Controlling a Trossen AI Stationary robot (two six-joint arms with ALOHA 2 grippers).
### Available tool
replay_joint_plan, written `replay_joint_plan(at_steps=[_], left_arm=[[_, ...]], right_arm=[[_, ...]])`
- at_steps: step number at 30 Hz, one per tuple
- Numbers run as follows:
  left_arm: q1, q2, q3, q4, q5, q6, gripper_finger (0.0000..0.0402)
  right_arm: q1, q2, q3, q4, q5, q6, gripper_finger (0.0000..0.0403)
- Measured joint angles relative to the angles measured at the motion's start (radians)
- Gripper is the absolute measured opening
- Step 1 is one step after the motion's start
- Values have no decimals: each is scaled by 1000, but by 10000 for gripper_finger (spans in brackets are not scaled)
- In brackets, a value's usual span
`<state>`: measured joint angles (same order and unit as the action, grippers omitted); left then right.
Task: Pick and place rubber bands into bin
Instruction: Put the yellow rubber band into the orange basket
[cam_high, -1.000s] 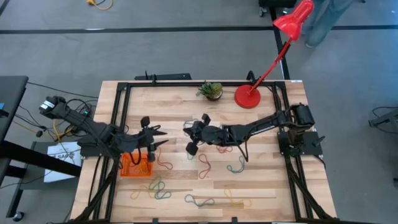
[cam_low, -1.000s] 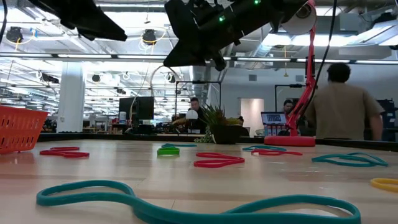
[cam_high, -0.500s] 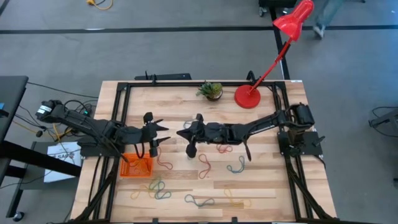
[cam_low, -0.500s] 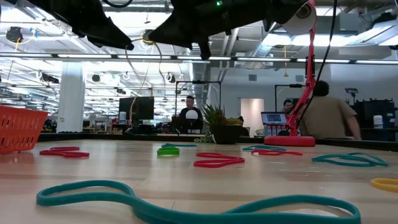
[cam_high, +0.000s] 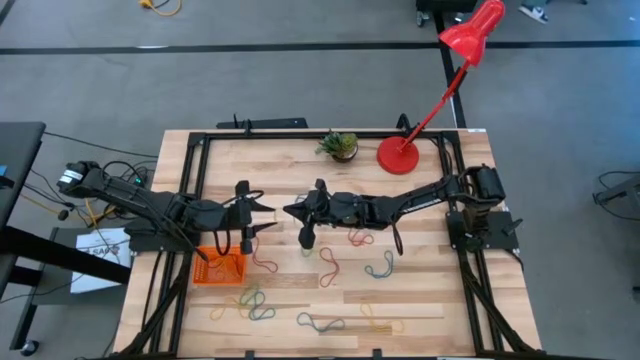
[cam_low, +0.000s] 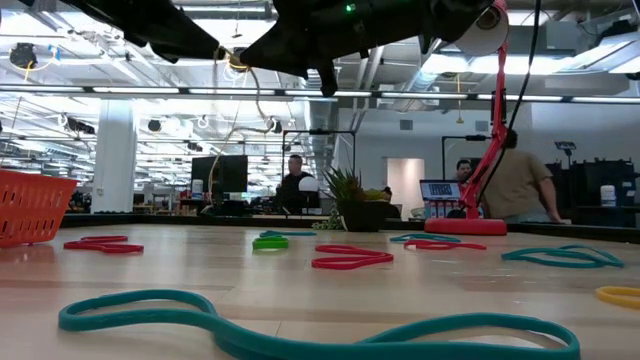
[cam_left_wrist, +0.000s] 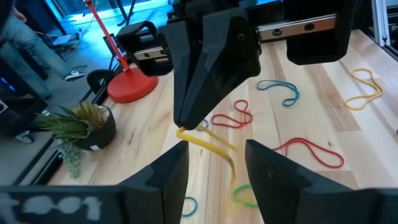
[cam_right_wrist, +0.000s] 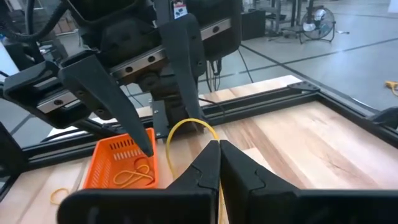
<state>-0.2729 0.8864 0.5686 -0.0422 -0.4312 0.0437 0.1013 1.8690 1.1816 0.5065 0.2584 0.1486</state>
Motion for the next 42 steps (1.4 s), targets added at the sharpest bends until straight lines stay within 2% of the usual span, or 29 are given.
replay_joint_plan(at_steps=[13,20,27,33,38,42], left_arm=[[34,0,0,0,-1,-32,93],[81,0,0,-1,1,-51,61],[86,0,0,-9,1,-51,6],[86,0,0,-46,4,-76,2],[86,0,0,-106,13,-136,0],[73,0,0,-134,89,-186,0]], right_arm=[[4,-1,0,10,-2,-44,0],[10,-1,0,29,-52,-55,0],[1,-1,0,25,-51,-53,0],[1,-1,0,13,-48,-53,5],[1,-1,1,-96,-16,-52,29],[1,-1,1,-205,39,4,55]])
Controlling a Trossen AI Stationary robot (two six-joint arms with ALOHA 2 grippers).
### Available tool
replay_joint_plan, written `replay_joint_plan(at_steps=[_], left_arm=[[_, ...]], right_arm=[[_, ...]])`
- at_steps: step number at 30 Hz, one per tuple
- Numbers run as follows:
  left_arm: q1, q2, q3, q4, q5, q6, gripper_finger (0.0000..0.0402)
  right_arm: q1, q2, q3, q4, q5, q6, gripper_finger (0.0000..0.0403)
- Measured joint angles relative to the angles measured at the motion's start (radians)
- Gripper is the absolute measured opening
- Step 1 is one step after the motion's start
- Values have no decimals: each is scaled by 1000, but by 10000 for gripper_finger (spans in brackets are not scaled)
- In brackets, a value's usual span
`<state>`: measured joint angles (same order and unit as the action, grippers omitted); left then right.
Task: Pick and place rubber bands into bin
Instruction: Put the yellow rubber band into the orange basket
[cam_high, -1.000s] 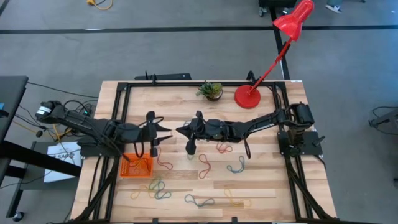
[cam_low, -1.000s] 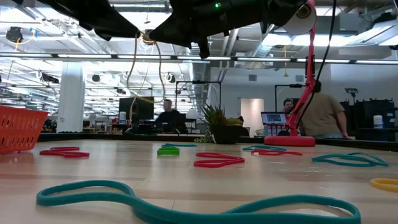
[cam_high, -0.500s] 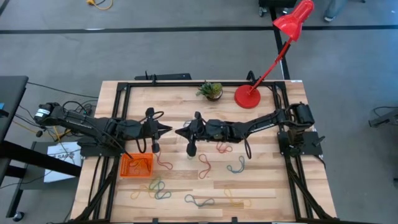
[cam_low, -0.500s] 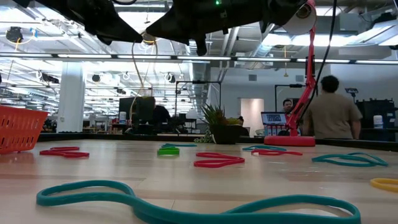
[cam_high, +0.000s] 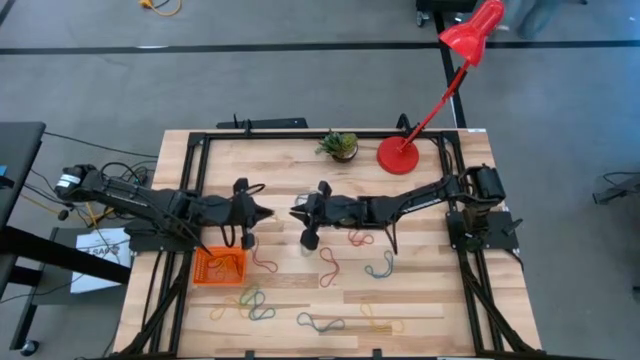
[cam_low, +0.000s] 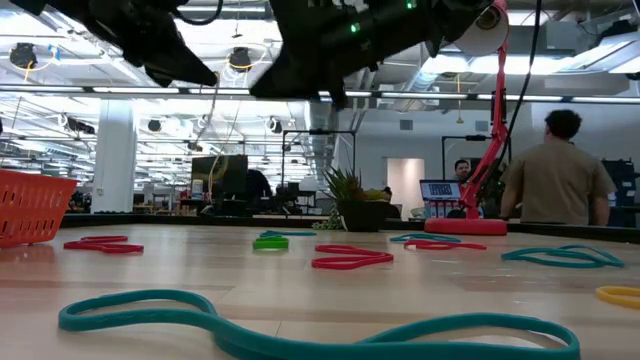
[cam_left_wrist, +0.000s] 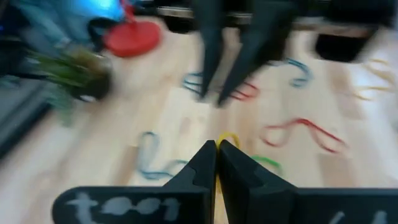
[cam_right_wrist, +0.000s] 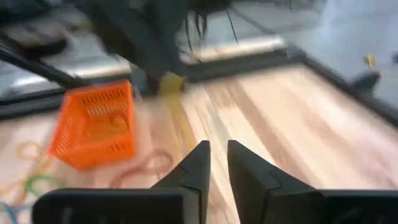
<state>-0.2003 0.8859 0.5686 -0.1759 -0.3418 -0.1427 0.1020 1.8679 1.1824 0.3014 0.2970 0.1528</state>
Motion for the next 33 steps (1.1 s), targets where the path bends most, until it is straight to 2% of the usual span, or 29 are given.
replay_joint_plan(at_steps=[5,8,11,16,21,28,33], left_arm=[[-50,-3,0,-100,253,-74,0],[-102,-3,0,-218,404,-90,0],[-163,-3,0,-368,480,-204,0],[-253,-3,0,-594,458,-557,0],[-324,-1,0,-749,395,-771,0],[-362,0,0,-826,410,-893,0],[-363,0,1,-840,413,-910,0]], right_arm=[[2,2,0,-114,0,45,68],[2,2,0,-136,0,50,68],[2,2,0,-140,0,50,68],[2,2,0,-140,0,50,67],[1,3,0,-140,0,50,67],[1,3,0,-140,0,50,67],[1,4,0,-140,0,50,67]])
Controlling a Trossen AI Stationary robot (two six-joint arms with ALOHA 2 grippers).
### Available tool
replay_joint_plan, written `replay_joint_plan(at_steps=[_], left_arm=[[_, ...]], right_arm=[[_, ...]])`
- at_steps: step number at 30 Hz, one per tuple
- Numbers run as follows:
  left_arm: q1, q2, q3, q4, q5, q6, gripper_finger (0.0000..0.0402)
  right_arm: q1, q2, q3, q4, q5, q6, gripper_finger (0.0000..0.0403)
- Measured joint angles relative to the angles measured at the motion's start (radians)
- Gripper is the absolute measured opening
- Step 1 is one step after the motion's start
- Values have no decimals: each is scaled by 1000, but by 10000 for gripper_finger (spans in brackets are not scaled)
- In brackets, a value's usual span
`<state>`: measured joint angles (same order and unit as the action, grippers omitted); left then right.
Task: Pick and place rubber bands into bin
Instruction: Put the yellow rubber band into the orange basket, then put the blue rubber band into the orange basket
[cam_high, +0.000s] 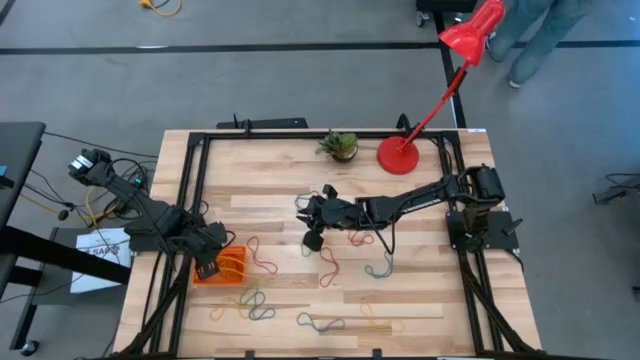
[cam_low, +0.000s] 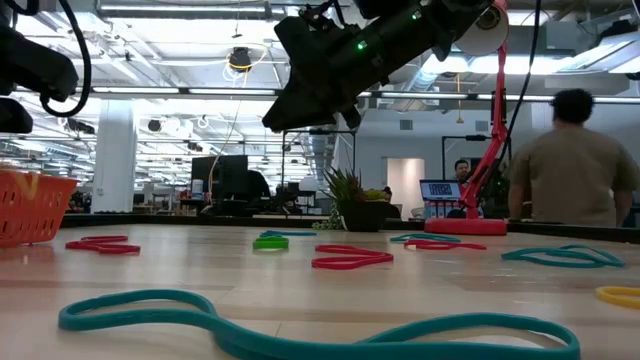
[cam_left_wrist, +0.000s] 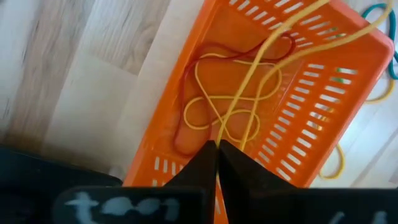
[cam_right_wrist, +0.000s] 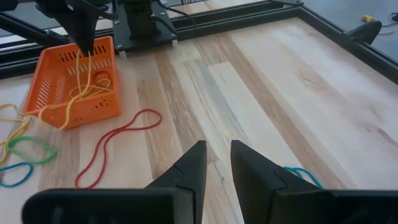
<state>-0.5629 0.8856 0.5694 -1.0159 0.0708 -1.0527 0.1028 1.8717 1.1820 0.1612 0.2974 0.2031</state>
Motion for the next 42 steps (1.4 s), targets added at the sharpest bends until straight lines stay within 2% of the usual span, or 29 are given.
replay_joint_plan(at_steps=[8,13,21,27,32,42], left_arm=[[0,0,0,-3,5,0,0],[0,0,0,-6,55,5,0],[0,0,0,-8,70,45,0],[0,0,0,34,28,66,0],[0,0,0,32,-58,92,5],[1,0,0,40,-115,130,69]], right_arm=[[0,0,0,0,0,0,67],[0,0,0,0,0,0,67],[0,0,0,0,0,0,67],[0,0,0,0,0,0,67],[0,0,0,0,0,0,67],[0,0,-1,0,0,0,67]])
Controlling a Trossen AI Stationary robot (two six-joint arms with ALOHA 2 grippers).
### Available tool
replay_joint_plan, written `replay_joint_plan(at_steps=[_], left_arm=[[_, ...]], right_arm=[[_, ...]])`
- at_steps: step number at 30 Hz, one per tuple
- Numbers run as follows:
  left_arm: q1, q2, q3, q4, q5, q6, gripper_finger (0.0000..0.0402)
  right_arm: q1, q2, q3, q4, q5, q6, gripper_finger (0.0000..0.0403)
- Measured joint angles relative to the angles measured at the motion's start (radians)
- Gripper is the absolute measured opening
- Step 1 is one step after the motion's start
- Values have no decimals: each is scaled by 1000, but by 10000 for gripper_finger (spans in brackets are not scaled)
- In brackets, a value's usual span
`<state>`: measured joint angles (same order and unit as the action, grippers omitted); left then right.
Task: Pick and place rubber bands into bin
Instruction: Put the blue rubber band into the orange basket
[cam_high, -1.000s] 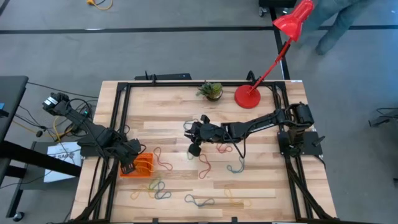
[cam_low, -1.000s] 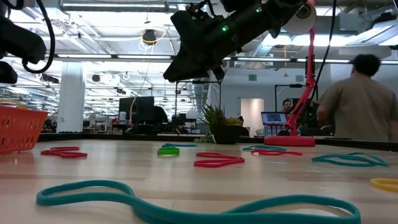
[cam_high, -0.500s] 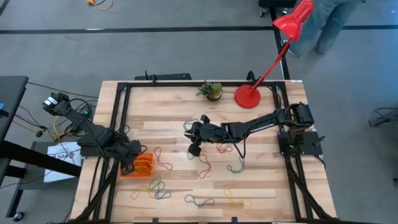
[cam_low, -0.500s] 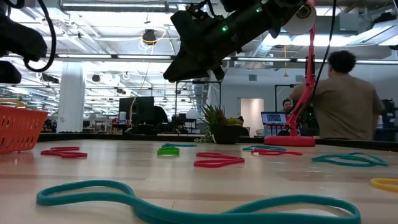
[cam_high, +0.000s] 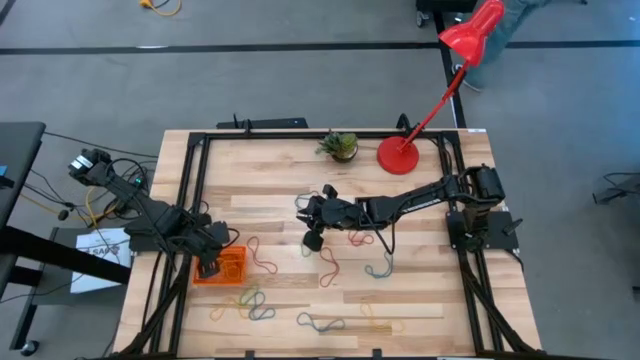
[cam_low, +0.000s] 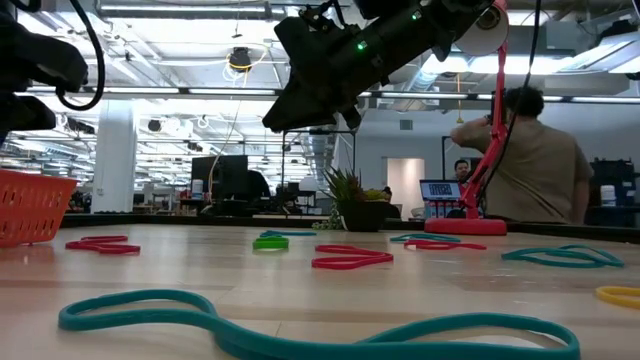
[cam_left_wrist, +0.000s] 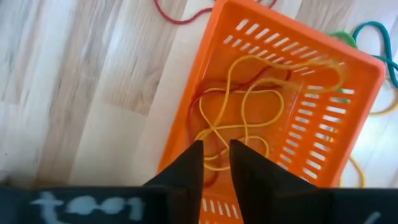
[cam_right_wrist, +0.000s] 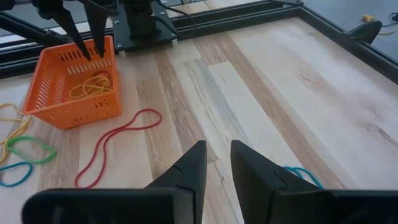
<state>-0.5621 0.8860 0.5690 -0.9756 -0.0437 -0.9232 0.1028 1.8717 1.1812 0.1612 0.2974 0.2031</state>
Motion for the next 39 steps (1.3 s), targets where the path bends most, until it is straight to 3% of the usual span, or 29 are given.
replay_joint_plan(at_steps=[6,14,20,26,30,39], left_arm=[[0,0,0,149,-62,73,93],[-1,0,0,567,-93,428,85],[-1,0,0,645,-141,629,78],[21,0,0,645,-381,644,75],[80,8,0,653,-482,607,75],[296,199,0,827,-496,555,75]], right_arm=[[0,0,0,0,0,0,67],[0,0,0,0,0,0,67],[0,0,0,0,0,0,67],[0,0,0,0,0,0,67],[0,0,0,0,0,0,67],[0,0,0,4,0,0,67]])
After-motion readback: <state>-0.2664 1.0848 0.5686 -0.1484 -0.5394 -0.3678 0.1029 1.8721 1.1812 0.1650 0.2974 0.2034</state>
